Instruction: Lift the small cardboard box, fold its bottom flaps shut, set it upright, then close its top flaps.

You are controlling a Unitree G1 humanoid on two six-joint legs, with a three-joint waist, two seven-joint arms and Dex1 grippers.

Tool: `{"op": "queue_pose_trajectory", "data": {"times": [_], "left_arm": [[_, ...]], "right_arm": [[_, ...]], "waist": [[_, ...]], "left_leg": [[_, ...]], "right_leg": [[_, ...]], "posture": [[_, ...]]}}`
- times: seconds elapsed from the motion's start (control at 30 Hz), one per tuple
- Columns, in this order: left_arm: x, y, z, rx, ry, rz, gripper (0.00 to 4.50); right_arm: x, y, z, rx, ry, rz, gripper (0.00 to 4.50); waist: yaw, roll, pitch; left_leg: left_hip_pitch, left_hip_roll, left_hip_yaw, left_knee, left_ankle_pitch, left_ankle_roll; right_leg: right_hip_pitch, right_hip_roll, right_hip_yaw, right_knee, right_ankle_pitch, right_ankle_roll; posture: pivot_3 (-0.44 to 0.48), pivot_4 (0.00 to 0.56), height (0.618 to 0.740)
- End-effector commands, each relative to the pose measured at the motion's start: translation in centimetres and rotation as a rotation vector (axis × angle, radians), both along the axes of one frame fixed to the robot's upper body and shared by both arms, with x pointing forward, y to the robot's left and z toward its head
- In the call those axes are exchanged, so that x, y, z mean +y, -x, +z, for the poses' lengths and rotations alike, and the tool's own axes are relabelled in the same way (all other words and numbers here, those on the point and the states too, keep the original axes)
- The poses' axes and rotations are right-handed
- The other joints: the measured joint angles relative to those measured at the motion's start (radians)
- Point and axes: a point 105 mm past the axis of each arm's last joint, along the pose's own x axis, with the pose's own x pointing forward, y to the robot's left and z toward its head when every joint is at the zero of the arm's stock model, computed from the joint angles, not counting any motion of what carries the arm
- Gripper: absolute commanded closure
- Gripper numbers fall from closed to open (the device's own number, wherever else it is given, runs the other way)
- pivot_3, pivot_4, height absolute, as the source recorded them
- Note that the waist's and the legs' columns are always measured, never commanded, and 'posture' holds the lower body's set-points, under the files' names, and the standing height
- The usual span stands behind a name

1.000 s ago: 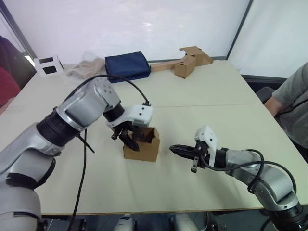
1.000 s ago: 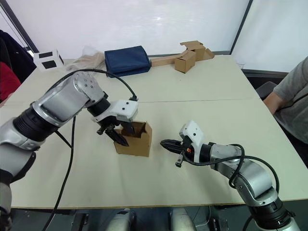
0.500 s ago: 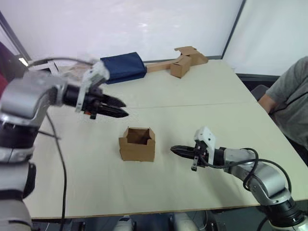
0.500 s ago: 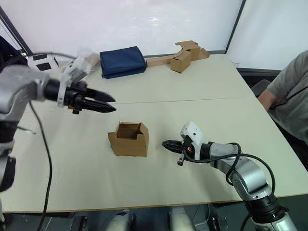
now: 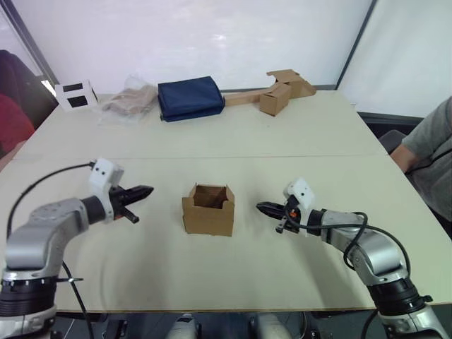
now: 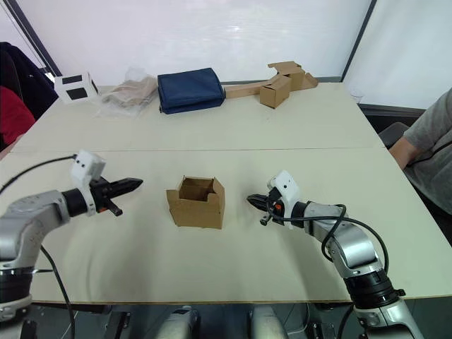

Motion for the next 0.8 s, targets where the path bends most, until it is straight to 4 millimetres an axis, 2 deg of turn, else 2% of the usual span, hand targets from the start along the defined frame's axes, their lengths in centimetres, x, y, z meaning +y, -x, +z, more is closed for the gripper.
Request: {"op": "queue_pose_trajectory", "data": {"times": [0.03,0.2,0.27,0.4,0.6,0.8], "left_arm": [[-1.0,-0.1,-0.6,-0.056,-0.061,-0.031,4.48],[-4.5,0.1,-2.5,-0.01,0.0,-0.121,4.48],[-5.1,0.2,-3.4,0.002,-0.029,-0.15,4.48],[-6.7,0.7,-3.9,0.029,-0.009,-0.211,4.48],[-8.6,2.7,-5.2,0.092,-0.001,-0.315,4.48],[-9.2,3.2,-5.6,0.1,0.015,-0.316,4.48]], "right_arm": [[1.0,0.4,0.1,-0.027,0.007,0.032,4.5],[2.8,1.6,-0.8,-0.022,0.04,0.099,4.5],[3.2,1.6,-1.0,-0.021,0.043,0.106,4.5],[3.9,1.7,-1.2,-0.023,0.054,0.125,4.5],[3.6,2.3,-1.6,-0.011,0.077,0.147,4.5],[2.6,2.6,-1.7,-0.007,0.094,0.134,4.5]], "waist": [[-0.002,0.0,0.0],[-0.005,0.0,0.0],[-0.006,0.0,0.0],[-0.006,0.0,0.0],[-0.006,0.001,0.0],[-0.004,0.001,-0.001]], "left_leg": [[0.0,0.0,0.0,0.0,0.0,0.0],[0.0,0.0,0.0,0.0,0.0,0.0],[0.0,0.0,0.0,0.0,0.0,0.0],[0.001,0.0,0.0,-0.001,0.0,0.0],[0.001,0.0,0.0,-0.001,0.0,0.0],[0.002,0.0,0.0,-0.001,0.0,0.0]], "right_leg": [[0.0,0.0,0.0,0.0,0.0,0.0],[0.0,0.0,0.0,0.0,0.0,0.0],[0.0,0.0,0.0,0.0,0.0,0.0],[0.0,0.001,0.0,0.0,0.0,0.0],[0.0,0.0,0.0,0.0,0.0,0.0],[0.002,0.0,0.0,0.0,0.0,0.0]], "posture": [[0.0,0.15,0.74],[0.0,0.15,0.74],[0.0,0.15,0.74],[0.0,0.15,0.74],[0.0,0.15,0.74],[0.0,0.15,0.74]]}}
